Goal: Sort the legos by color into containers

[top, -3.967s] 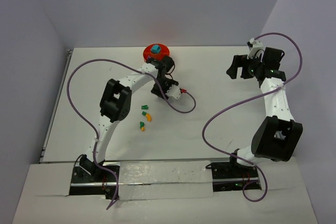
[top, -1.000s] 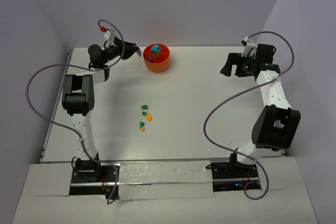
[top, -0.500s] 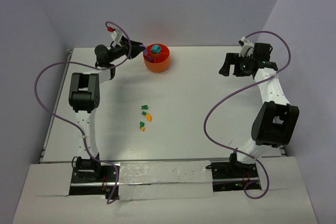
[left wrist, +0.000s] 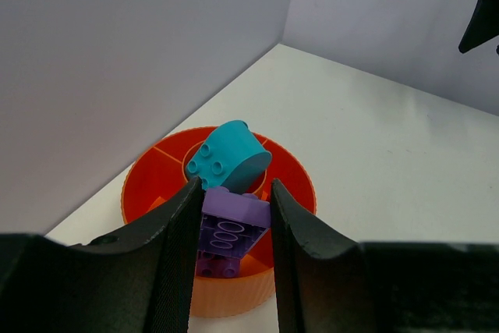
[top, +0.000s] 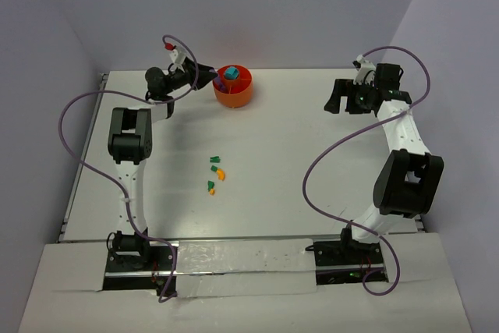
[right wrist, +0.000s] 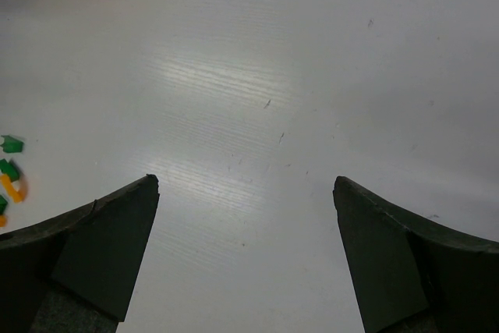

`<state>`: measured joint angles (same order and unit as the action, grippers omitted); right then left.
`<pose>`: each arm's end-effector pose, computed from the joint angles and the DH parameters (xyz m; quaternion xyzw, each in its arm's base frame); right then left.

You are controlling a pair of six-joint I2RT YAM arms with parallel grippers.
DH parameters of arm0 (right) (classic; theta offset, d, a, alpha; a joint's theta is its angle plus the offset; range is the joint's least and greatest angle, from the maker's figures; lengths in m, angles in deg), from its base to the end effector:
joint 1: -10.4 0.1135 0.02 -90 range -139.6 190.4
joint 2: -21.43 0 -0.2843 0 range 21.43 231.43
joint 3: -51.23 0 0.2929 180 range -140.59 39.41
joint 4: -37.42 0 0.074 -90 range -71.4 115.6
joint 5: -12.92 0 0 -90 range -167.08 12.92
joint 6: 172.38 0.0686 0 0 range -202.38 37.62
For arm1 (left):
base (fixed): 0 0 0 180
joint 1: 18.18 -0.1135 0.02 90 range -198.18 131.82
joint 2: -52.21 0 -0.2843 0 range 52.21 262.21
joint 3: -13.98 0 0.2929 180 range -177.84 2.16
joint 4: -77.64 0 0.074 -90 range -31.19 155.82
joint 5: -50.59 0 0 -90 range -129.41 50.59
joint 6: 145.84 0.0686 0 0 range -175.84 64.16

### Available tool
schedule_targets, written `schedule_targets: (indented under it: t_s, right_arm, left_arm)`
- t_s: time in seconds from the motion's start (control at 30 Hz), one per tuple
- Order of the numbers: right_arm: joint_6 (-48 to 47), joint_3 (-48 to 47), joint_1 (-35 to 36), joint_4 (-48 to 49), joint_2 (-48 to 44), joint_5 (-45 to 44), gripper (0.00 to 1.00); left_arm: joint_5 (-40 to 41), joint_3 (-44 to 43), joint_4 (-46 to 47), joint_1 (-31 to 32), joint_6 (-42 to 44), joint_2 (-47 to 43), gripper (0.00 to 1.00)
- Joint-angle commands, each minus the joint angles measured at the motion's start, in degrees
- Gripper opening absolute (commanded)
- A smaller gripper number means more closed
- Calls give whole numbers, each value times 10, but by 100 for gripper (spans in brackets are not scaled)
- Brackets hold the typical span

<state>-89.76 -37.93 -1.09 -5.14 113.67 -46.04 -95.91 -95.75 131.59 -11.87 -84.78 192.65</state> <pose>0.4151 -0.0483 0.2869 -0.0690 0.8953 0.1848 0.3994 0.5839 -0.1221 0.1891 0.2925 0.5528 -0.4709 0.6222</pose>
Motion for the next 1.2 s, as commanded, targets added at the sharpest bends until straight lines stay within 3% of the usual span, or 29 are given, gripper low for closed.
schedule_targets:
  t_s: [0.0, 0.2, 0.77, 0.97, 1.07, 1.17]
  right_arm:
    - [-5, -33, 4, -2, 4, 2, 100]
    - [-4, -36, 4, -3, 7, 3, 100]
    - [-9, -41, 4, -7, 9, 3, 100]
    - [-9, -41, 4, -7, 9, 4, 100]
    - [-8, -39, 4, -7, 8, 6, 100]
    - [-7, -39, 4, -5, 6, 10, 100]
  left_arm:
    - [-11, -25, -6, 5, 31, 5, 4]
    - [-6, -34, -31, 8, 49, 14, 13]
    - [5, -40, -62, 15, 64, 24, 20]
    - [6, -26, -63, 15, 64, 15, 42]
    - [4, -23, -70, 15, 70, 6, 72]
    - [6, -19, -83, 15, 87, -9, 85]
